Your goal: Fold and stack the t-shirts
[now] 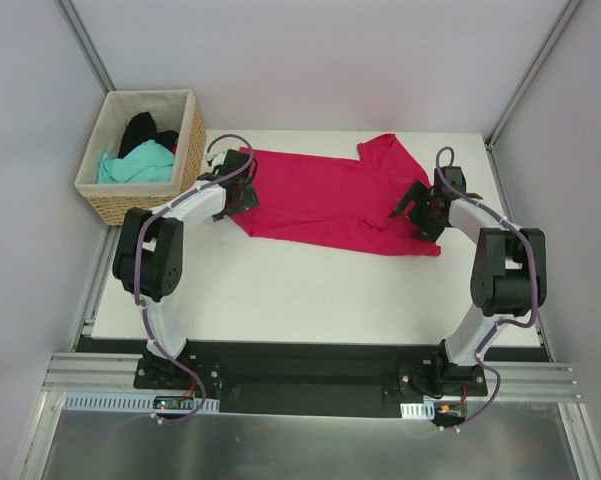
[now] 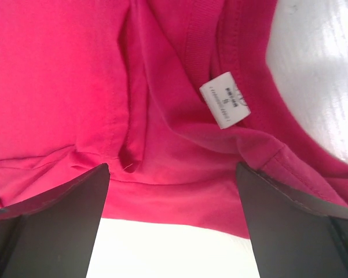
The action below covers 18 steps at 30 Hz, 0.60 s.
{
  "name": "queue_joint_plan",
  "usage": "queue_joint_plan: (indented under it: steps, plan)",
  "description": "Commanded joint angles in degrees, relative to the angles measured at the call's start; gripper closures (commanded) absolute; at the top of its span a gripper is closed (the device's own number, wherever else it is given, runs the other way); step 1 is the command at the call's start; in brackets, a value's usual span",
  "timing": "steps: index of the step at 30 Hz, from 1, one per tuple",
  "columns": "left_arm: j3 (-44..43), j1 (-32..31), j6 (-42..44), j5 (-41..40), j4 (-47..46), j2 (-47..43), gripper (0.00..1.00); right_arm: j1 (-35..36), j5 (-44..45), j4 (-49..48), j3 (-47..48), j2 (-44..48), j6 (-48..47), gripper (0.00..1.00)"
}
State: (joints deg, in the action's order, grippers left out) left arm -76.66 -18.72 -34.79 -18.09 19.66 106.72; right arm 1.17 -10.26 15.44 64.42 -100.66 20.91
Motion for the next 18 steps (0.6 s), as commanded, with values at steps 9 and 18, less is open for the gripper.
queue_joint_plan:
  steps: [9,18]
  plan:
    - [-1.4,0.4,9.0,-2.3,0.1,5.3,0.35,-0.7,4.2,3.7,2.3,-2.3,-3.1,0.06]
    - [5.2,2.3,5.6,-11.6,2.0,-1.2,0.53,-1.0,5.2,4.6,2.9,-3.0,-5.3,0.06]
